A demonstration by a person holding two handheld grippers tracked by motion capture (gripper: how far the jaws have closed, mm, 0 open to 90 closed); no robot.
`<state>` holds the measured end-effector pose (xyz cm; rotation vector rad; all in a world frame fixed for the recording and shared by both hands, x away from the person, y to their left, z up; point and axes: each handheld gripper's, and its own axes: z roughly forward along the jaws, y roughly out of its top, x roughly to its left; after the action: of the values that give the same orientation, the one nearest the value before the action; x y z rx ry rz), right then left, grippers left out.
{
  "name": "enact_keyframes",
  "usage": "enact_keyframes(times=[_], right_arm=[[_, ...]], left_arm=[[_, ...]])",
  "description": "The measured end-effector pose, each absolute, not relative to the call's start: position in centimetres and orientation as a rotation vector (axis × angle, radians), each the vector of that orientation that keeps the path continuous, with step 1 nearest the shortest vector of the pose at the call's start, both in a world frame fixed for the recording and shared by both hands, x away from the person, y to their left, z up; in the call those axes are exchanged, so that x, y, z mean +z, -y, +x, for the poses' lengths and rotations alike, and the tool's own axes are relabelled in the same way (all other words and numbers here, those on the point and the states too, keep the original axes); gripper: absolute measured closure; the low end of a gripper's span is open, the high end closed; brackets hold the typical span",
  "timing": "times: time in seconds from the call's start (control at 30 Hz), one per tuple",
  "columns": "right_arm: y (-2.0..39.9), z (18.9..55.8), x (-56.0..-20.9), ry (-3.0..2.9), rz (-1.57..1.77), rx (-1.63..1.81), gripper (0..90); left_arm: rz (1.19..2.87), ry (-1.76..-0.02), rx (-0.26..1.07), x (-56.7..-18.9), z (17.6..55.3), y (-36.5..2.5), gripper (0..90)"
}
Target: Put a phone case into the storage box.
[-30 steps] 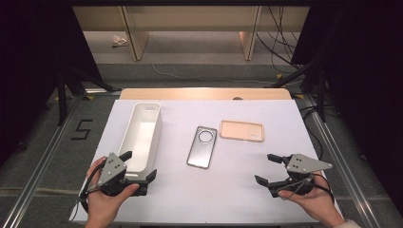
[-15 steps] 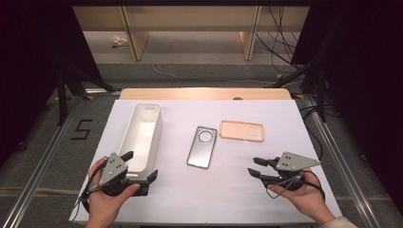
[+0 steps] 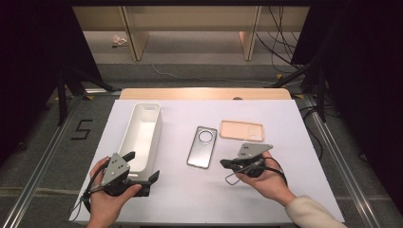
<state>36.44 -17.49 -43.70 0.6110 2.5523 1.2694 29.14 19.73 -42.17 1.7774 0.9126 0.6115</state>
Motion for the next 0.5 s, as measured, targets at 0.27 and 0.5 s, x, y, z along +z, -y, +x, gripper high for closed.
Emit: enact_keyframes(times=[0.27,0.5], right_arm=[[12.9,38.7,-45.1,-2.603,0.626,1.18,90.0],[10.8,40.5,-46.7,-2.628,0.683,1.07,90.0]], left_arm=[[1.778,-0.91,0.609,-42.2,29.1,-19.7,0.0],[1.777,-0.915,0.604,-42.2,29.2,-19.8,0.0]])
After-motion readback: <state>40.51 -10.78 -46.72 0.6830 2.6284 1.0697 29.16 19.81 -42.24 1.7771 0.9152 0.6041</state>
